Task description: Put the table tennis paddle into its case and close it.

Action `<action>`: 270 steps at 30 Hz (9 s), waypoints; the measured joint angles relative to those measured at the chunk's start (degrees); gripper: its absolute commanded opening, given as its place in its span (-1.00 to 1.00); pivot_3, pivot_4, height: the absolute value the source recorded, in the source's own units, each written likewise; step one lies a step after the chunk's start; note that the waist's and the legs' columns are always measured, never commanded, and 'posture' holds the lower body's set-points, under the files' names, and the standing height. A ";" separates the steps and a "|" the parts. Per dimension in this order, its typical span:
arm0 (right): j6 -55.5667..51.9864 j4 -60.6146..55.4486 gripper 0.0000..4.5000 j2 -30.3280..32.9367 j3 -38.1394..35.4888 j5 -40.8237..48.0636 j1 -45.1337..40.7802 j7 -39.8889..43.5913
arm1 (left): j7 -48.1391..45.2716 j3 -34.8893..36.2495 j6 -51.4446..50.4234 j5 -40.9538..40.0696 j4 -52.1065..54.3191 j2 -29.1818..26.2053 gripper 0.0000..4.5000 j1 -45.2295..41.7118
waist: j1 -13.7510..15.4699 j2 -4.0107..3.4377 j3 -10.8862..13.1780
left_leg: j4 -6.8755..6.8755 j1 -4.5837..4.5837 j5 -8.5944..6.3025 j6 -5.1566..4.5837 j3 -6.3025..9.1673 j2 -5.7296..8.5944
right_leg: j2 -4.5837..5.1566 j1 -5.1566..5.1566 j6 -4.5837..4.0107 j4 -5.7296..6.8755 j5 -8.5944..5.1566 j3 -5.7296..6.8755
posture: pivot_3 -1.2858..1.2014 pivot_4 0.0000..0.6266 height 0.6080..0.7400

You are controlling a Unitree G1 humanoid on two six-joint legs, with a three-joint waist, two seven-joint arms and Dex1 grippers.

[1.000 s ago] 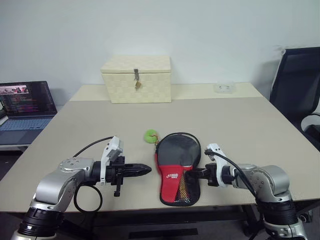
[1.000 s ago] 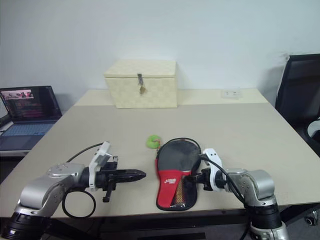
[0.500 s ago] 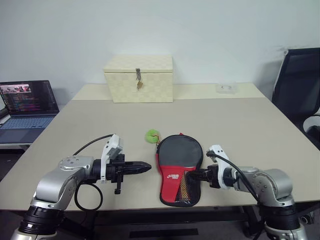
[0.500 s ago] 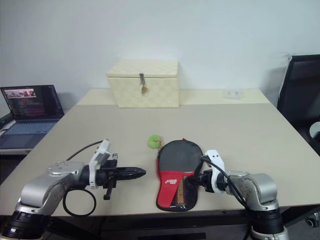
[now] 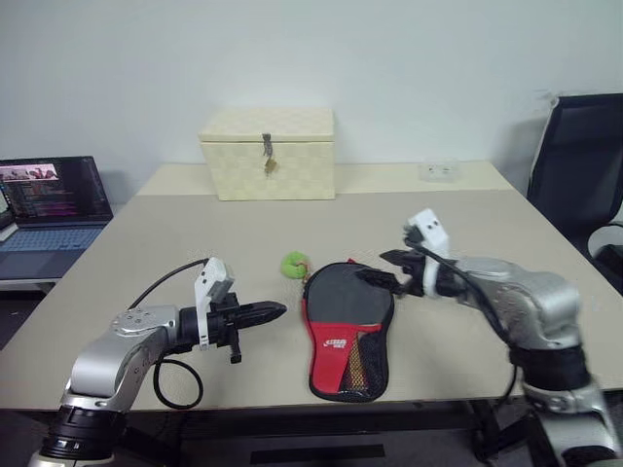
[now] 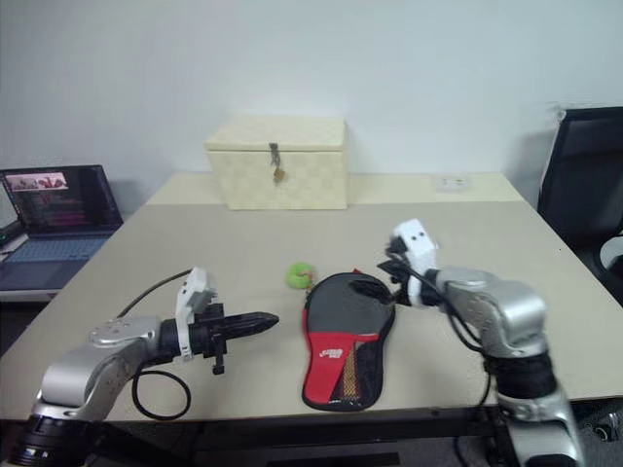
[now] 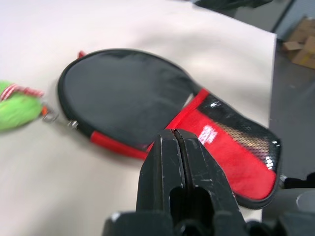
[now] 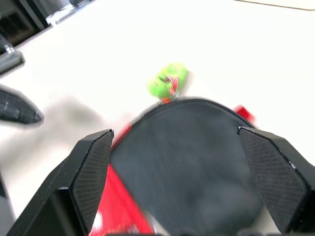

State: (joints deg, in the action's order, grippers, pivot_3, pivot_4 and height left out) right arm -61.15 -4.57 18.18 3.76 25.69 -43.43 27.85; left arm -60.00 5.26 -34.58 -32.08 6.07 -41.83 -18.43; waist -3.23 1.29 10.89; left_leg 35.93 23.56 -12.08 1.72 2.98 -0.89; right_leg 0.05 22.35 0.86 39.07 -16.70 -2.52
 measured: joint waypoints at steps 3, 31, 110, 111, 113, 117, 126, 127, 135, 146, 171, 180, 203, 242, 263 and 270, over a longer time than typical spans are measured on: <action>8.10 11.25 0.99 -6.47 4.88 -5.33 -0.32 -2.09 | 3.41 -0.05 -0.03 1.62 -0.24 0.58 -0.92 -0.07 | 0.04 0.00 0.00 | 0.02 0.22 0.00 0.01 0.02 0.10 | 0.09 0.18 0.04 0.01 0.03 0.03 | 0.03 -0.52 1.00; 8.65 5.65 1.00 -7.63 5.83 -8.93 7.01 -5.48 | 13.32 -10.10 27.42 29.87 -74.53 19.05 0.98 -43.18 | 1.06 0.05 -0.03 | 0.12 0.39 0.01 0.01 -0.07 0.28 | 0.02 0.34 0.22 0.05 0.15 0.20 | 0.03 -0.52 1.00; 10.68 3.38 1.00 -4.92 6.60 -13.76 11.04 -3.58 | 23.04 -3.55 34.70 34.37 -79.73 28.24 -0.07 -44.92 | 1.19 0.30 -0.34 | 0.25 -0.24 0.02 0.02 -0.10 0.34 | 0.01 -0.15 0.30 0.43 0.12 0.14 | 0.03 -0.52 1.00; 10.84 3.38 1.00 -4.94 6.61 -13.88 11.13 -3.78 | 23.04 -3.57 34.66 34.40 -79.78 28.41 -0.23 -44.92 | 1.17 0.30 -0.34 | 0.25 -0.28 0.02 0.03 -0.11 0.35 | -0.02 -0.17 0.36 0.46 0.09 0.13 | 0.03 -0.52 1.00; 11.57 3.47 1.00 -5.13 6.73 -14.39 11.26 -4.20 | 23.04 -3.64 34.56 34.45 -79.90 28.57 -0.52 -44.91 | 1.06 0.30 -0.33 | 0.25 -0.37 0.04 0.04 -0.15 0.35 | -0.08 -0.19 0.49 0.54 0.01 0.08 | 0.03 -0.52 1.00; 13.55 4.76 1.00 -5.52 7.36 -15.65 11.26 -4.31 | 23.15 -3.61 33.88 34.46 -79.93 28.52 -0.99 -44.90 | 0.51 0.30 -0.33 | 0.25 -0.57 0.08 0.07 -0.22 0.35 | -0.14 -0.27 0.51 0.69 0.00 -0.01 | 0.03 -0.52 1.00; 18.62 7.42 1.00 -6.03 10.56 -19.59 11.21 -4.16 | 24.22 -3.27 33.41 34.43 -79.93 28.38 -0.99 -44.84 | 0.04 0.31 -0.34 | 0.25 -0.65 0.19 0.21 -0.20 0.34 | -0.18 -0.32 0.52 0.75 -0.01 -0.02 | 0.03 -0.52 1.00; 19.18 7.51 1.00 -6.01 10.86 -20.02 11.22 -4.15 | 24.28 -3.20 33.35 34.40 -79.93 28.37 -0.99 -44.84 | 0.03 0.31 -0.34 | 0.25 -0.66 0.20 0.21 -0.20 0.34 | -0.18 -0.32 0.52 0.75 -0.01 -0.02 | 0.03 -0.52 1.00; 22.91 10.40 1.00 -9.17 9.81 -20.52 10.78 -5.54 | 24.07 -2.19 32.70 34.11 -79.89 28.36 -0.99 -44.86 | -0.01 0.31 -0.34 | 0.23 -0.63 0.22 0.24 -0.19 0.32 | -0.19 -0.30 0.53 0.76 -0.01 -0.02 | 0.03 -0.52 1.00; 24.77 12.25 1.00 -9.86 11.60 -22.44 10.01 -5.02 | 20.51 -0.42 31.52 32.30 -79.83 27.72 -0.99 -44.82 | 0.01 0.31 -0.34 | 0.11 -0.59 0.21 0.24 -0.16 0.31 | -0.15 -0.30 0.53 0.62 -0.01 0.02 | 0.03 -0.52 1.00; 23.14 10.97 1.00 -9.60 11.15 -22.43 10.23 -5.21 | 18.11 4.07 29.05 27.68 -78.30 23.23 0.81 -43.31 | 0.30 0.32 -0.34 | -0.02 -0.50 0.21 0.24 -0.09 0.27 | 0.02 -0.30 0.53 0.37 -0.01 0.12 | 0.03 -0.52 1.00; 21.90 9.46 1.00 -9.53 11.07 -22.43 10.83 -5.35 | 18.67 4.02 30.33 27.71 -76.78 23.65 0.99 -43.31 | 0.33 0.33 -0.34 | -0.06 -0.47 0.20 0.24 -0.07 0.27 | 0.03 -0.30 0.53 0.29 -0.01 0.14 | 0.03 -0.52 1.00; 20.67 9.91 1.00 -8.71 10.99 -22.45 9.13 -5.18 | 21.79 2.44 28.44 28.92 -76.05 22.97 -0.42 -40.96 | 0.51 0.33 -0.34 | -0.10 -0.47 0.20 0.24 -0.04 0.28 | 0.06 -0.33 0.53 0.21 -0.01 0.17 | 0.03 -0.52 1.00; 15.68 -8.13 1.00 -3.12 18.17 -25.62 20.83 -2.89 | 40.20 -14.66 39.53 53.02 -85.75 35.10 -1.00 -56.34 | 1.41 0.37 -0.37 | -0.12 -0.22 0.17 0.26 -0.02 0.43 | 0.04 -0.27 0.63 -0.12 0.01 0.23 | 0.03 -0.52 1.00; 13.58 -13.53 1.00 -2.65 19.71 -27.58 24.35 -3.18 | 46.42 -24.81 47.16 65.21 -87.61 41.70 -1.00 -60.30 | 1.66 0.38 -0.38 | -0.11 -0.13 0.17 0.27 0.05 0.49 | 0.07 -0.26 0.66 -0.17 -0.01 0.28 | 0.03 -0.52 1.00; 13.10 -14.29 1.00 -2.62 19.77 -28.08 24.75 -3.19 | 46.74 -28.71 52.58 68.97 -87.74 45.69 -1.00 -61.48 | 1.70 0.39 -0.38 | -0.11 -0.12 0.16 0.27 0.06 0.79 | 0.15 -0.24 0.71 -0.18 -0.04 0.26 | 0.03 -0.52 1.00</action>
State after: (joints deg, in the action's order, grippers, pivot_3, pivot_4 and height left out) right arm -48.05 -18.86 15.56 23.53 -2.39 -18.68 24.66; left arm -13.26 -23.44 18.00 36.89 -81.67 3.86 -79.92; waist -1.53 1.68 10.50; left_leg 35.82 23.45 -11.92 1.99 3.04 -0.09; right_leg 0.21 22.11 1.56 38.89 -16.74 -2.26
